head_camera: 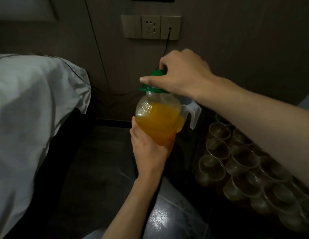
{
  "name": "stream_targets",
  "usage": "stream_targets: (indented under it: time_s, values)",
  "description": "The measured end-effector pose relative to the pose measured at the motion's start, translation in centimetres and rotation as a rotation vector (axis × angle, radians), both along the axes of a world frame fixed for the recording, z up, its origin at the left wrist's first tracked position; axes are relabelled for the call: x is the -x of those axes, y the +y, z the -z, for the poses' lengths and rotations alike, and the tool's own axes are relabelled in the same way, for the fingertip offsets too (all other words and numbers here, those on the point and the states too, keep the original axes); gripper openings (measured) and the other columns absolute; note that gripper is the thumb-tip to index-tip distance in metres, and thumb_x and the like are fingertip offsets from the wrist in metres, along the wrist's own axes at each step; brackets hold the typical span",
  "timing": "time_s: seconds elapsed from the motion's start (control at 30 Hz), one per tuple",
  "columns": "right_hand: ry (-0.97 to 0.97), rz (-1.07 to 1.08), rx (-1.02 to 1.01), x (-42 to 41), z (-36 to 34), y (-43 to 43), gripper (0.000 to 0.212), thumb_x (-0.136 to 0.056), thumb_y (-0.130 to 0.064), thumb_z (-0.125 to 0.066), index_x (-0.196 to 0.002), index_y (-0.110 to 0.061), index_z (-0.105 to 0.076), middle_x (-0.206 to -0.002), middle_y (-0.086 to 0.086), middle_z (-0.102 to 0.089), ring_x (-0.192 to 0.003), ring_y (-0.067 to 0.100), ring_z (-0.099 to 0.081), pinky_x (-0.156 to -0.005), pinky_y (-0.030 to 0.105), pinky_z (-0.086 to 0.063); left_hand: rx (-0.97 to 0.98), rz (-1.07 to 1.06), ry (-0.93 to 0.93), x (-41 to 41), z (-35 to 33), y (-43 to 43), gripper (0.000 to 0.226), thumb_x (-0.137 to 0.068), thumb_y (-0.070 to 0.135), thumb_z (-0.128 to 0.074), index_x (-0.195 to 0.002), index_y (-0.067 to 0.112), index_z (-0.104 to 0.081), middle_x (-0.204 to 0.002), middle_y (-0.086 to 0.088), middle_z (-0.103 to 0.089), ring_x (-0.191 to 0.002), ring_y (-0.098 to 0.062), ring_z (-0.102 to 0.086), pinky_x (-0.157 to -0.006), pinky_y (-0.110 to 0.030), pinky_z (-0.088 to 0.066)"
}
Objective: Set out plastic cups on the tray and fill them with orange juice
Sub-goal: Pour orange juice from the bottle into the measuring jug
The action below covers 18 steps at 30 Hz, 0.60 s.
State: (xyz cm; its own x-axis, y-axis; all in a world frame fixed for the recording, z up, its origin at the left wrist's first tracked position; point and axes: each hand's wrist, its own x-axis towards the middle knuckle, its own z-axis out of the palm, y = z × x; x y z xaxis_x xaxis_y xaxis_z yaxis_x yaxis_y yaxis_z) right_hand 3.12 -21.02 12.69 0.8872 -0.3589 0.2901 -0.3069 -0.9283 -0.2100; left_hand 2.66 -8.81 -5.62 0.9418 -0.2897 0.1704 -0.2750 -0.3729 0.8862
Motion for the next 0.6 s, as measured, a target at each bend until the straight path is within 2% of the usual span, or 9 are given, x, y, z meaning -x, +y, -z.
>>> stream_targets:
  time_s: [0.1,0.17,0.27,0.37,0.47,0.53,0.6]
  values:
    - [0.011,-0.058,0.045,-0.6,-0.6,-0.2,0.051,-0.085,-0.069,-0.064,-0.071,-0.021,-0.057,-0.071,-0.001,-0.057,-0.07,0.016,-0.058,-0.057,0.031,-0.042,0.053,0.008,0.006,-0.4,0.1,0.0,0.126,-0.061,0.05,-0.09,-0.155,0.037,-0.007,-0.154,-0.001,-0.033,-0.138,-0.028,-0.043,-0.109,-0.054,-0.043]
    - [0.063,-0.142,0.085,-0.5,-1.1,-0.4,0.051,-0.089,-0.063,-0.063,-0.077,-0.014,-0.065,-0.072,0.003,-0.06,-0.069,0.019,-0.059,-0.055,0.033,-0.044,0.074,0.013,-0.001,-0.5,0.3,0.2,0.123,-0.059,0.053,-0.09,-0.152,0.037,-0.012,-0.15,0.001,-0.036,-0.134,-0.025,-0.046,-0.106,-0.05,-0.046]
    - [0.189,-0.299,0.147,0.0,-2.1,-1.2,0.047,-0.094,-0.056,-0.058,-0.105,-0.012,-0.07,-0.092,0.004,-0.065,-0.082,0.017,-0.06,-0.065,0.029,-0.047,0.084,0.024,-0.005,-0.8,0.4,0.5,0.121,-0.055,0.051,-0.089,-0.15,0.037,-0.015,-0.146,0.004,-0.038,-0.128,-0.017,-0.045,-0.101,-0.041,-0.046]
    - [0.387,-0.409,0.099,0.2,-3.6,-2.1,0.044,-0.098,-0.042,-0.058,-0.139,-0.028,-0.056,-0.118,-0.004,-0.052,-0.102,0.011,-0.051,-0.077,0.019,-0.04,0.116,0.069,0.004,-1.3,0.2,0.8,0.118,-0.049,0.054,-0.082,-0.148,0.039,-0.018,-0.135,0.014,-0.037,-0.122,-0.007,-0.041,-0.098,-0.037,-0.043]
    - [0.498,-0.462,0.0,0.2,-4.9,-2.4,0.059,-0.097,-0.025,-0.063,-0.147,-0.046,-0.042,-0.13,-0.011,-0.045,-0.11,0.006,-0.049,-0.083,0.016,-0.038,0.134,0.103,0.018,-1.7,-0.2,1.3,0.117,-0.047,0.06,-0.078,-0.146,0.041,-0.019,-0.133,0.018,-0.036,-0.121,-0.007,-0.044,-0.096,-0.035,-0.044]
    - [0.494,-0.45,-0.011,-0.1,-5.4,-2.1,0.064,-0.095,-0.029,-0.067,-0.147,-0.051,-0.039,-0.133,-0.011,-0.044,-0.11,0.007,-0.052,-0.082,0.019,-0.042,0.135,0.113,0.025,-1.8,-0.4,1.5,0.116,-0.046,0.065,-0.077,-0.144,0.042,-0.02,-0.134,0.017,-0.039,-0.121,-0.008,-0.046,-0.095,-0.035,-0.045]
    - [0.433,-0.379,0.058,-0.7,-5.4,-1.6,0.058,-0.092,-0.053,-0.062,-0.145,-0.042,-0.042,-0.127,-0.008,-0.047,-0.107,0.011,-0.053,-0.076,0.021,-0.042,0.133,0.112,0.03,-1.8,-0.5,1.7,0.116,-0.045,0.065,-0.077,-0.144,0.042,-0.02,-0.136,0.014,-0.041,-0.123,-0.009,-0.047,-0.097,-0.038,-0.047]
